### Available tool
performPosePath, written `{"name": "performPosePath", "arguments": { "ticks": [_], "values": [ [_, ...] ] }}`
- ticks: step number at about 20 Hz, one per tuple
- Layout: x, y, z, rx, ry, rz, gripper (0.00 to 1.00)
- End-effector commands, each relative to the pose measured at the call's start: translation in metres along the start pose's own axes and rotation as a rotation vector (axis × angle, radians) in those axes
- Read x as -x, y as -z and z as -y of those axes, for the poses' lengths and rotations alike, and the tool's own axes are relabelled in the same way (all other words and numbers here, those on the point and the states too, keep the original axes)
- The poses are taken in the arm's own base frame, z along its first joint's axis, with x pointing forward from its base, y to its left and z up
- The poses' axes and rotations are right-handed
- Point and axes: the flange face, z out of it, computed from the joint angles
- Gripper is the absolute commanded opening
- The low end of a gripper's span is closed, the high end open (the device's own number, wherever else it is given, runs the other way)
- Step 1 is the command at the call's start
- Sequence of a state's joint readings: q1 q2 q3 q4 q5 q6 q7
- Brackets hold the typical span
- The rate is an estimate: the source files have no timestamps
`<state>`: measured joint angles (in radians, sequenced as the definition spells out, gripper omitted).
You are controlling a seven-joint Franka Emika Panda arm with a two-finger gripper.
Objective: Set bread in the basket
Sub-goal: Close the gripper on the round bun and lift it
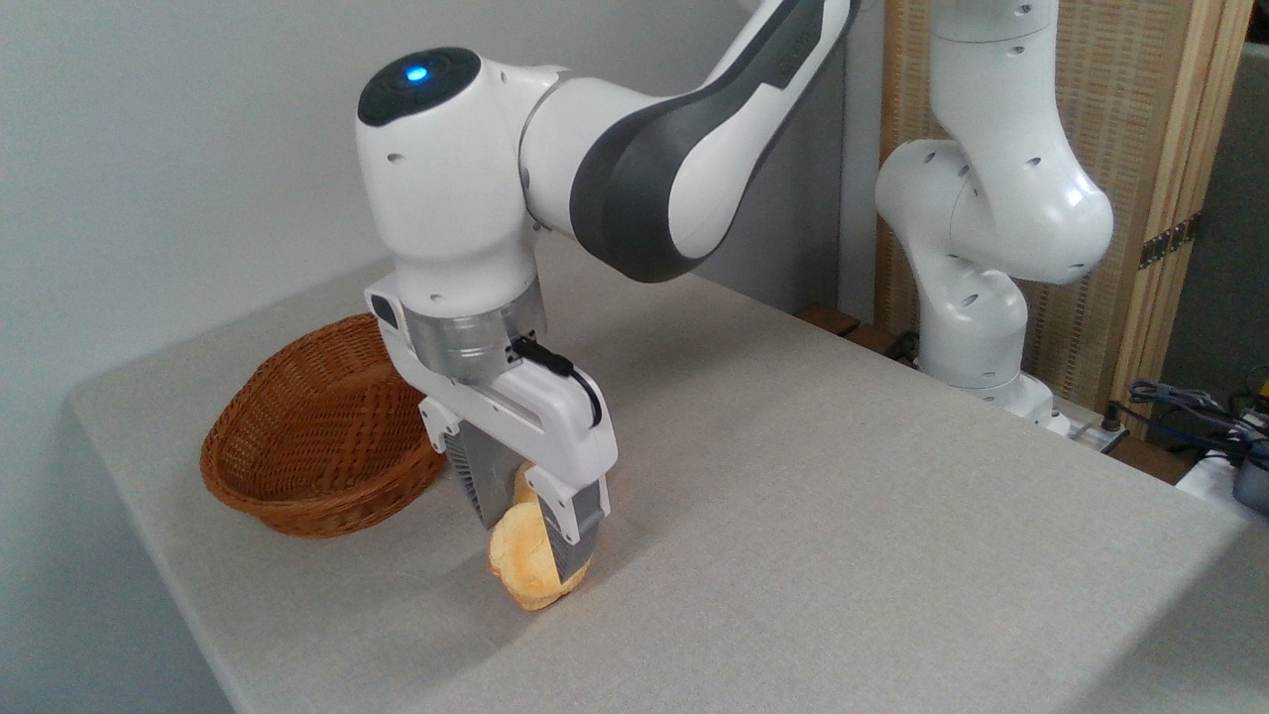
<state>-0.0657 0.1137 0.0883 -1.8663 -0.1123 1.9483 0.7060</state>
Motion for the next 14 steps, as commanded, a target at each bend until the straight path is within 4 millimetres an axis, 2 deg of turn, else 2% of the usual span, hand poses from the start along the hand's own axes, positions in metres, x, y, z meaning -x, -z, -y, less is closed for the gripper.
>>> {"name": "performPosePath", "arguments": {
  "ticks": [1,5,10,13,14],
  "values": [
    [-0.001,-0.015,0.003,0.015,-0.008,0.019,1.00],
    [-0.001,-0.025,0.003,0.033,-0.010,0.040,1.00],
    [-0.010,-0.041,-0.005,0.054,-0.021,0.057,0.98],
    [-0.013,-0.039,-0.006,0.059,-0.022,0.043,0.53],
    [-0.013,-0.040,-0.006,0.069,-0.016,0.036,0.45]
  ]
}}
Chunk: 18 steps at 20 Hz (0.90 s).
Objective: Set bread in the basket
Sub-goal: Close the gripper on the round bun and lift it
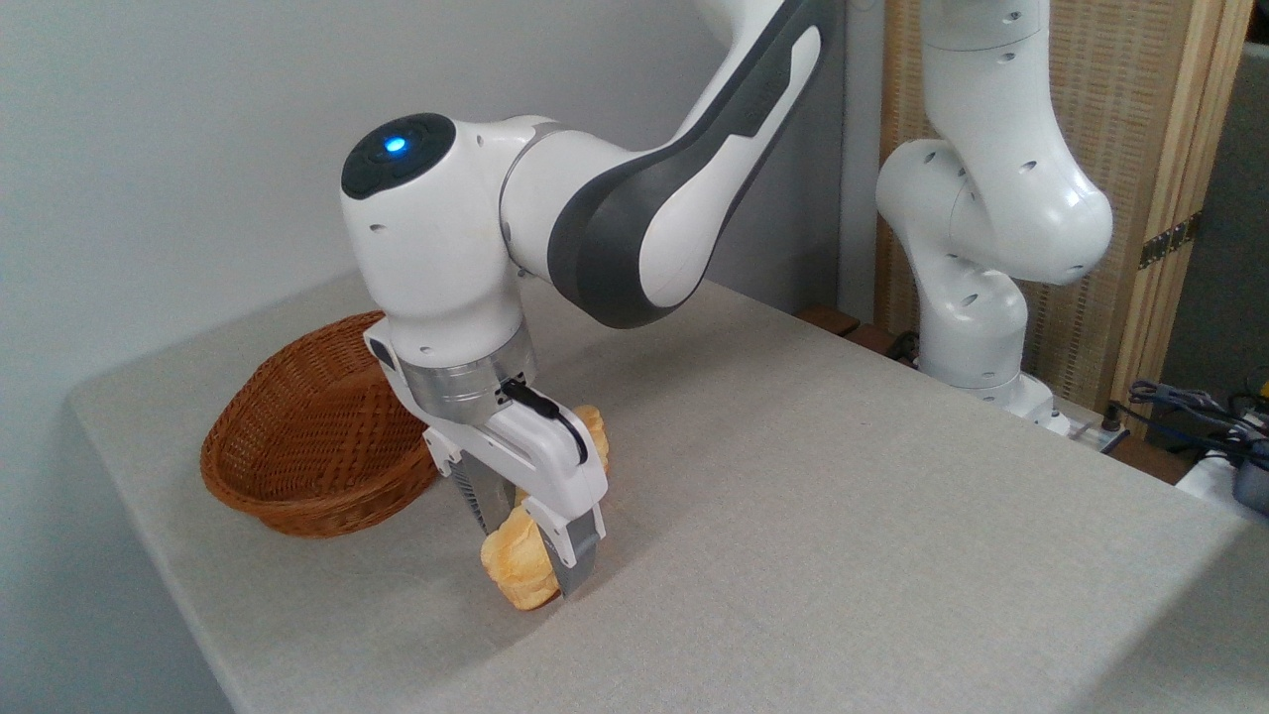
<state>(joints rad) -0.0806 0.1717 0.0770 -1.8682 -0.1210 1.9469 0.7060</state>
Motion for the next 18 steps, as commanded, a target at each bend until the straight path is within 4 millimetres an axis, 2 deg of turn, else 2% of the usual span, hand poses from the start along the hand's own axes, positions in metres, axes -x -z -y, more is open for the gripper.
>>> {"name": "performPosePath", "arguments": {
  "ticks": [1,13,17,18],
  "values": [
    [-0.001,-0.002,-0.001,0.029,0.000,-0.017,0.43],
    [0.000,0.004,0.000,0.025,-0.001,-0.024,0.43],
    [-0.007,0.049,-0.004,-0.022,-0.015,-0.089,0.44],
    [-0.012,0.057,-0.010,-0.029,-0.027,-0.102,0.45]
  ]
}}
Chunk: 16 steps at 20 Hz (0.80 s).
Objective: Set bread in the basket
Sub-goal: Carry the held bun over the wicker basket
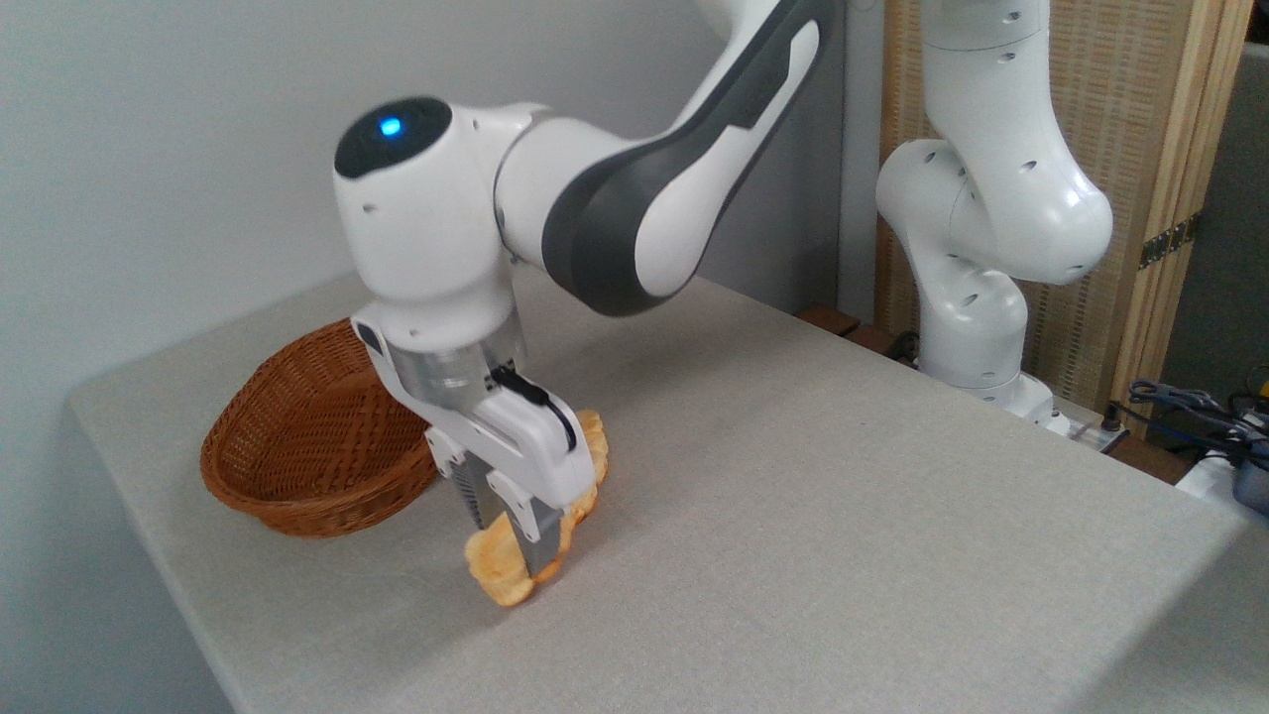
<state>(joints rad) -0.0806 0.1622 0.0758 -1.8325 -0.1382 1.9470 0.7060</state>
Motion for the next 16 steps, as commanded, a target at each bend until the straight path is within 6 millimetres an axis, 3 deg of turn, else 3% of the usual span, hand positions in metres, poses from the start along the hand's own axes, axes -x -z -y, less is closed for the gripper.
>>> {"name": "performPosePath", "arguments": {
  "ticks": [1,5,10,15,16],
  "values": [
    [-0.015,0.041,-0.017,-0.019,-0.039,-0.068,0.47],
    [-0.047,0.063,-0.051,0.027,-0.073,-0.170,0.48],
    [-0.079,0.057,-0.095,0.066,-0.052,-0.227,0.50],
    [-0.115,0.036,-0.134,0.070,0.064,-0.275,0.50],
    [-0.119,0.032,-0.139,0.075,0.070,-0.277,0.56]
  ]
}}
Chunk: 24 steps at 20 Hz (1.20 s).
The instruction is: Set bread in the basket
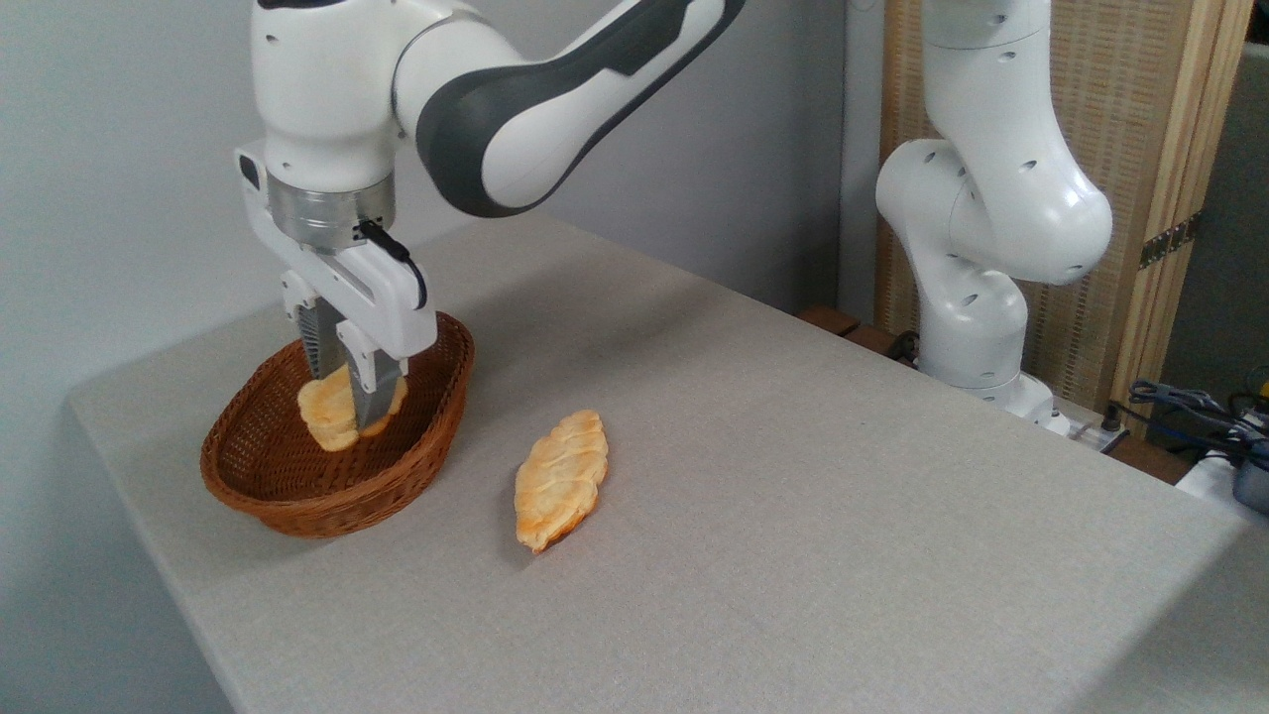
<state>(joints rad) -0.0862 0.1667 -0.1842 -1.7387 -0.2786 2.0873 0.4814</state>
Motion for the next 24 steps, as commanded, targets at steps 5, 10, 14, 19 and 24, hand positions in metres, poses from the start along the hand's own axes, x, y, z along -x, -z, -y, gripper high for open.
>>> {"name": "performPosePath", "arguments": {
  "ticks": [5,10,14,19,24],
  "values": [
    [-0.017,-0.034,-0.020,-0.008,0.020,0.007,1.00],
    [-0.016,-0.036,-0.020,-0.007,0.018,0.008,1.00],
    [-0.015,-0.029,-0.014,-0.016,0.031,0.000,1.00],
    [0.004,0.033,0.036,-0.083,0.113,-0.032,1.00],
    [0.028,0.065,0.061,-0.221,0.047,0.148,1.00]
  ]
}}
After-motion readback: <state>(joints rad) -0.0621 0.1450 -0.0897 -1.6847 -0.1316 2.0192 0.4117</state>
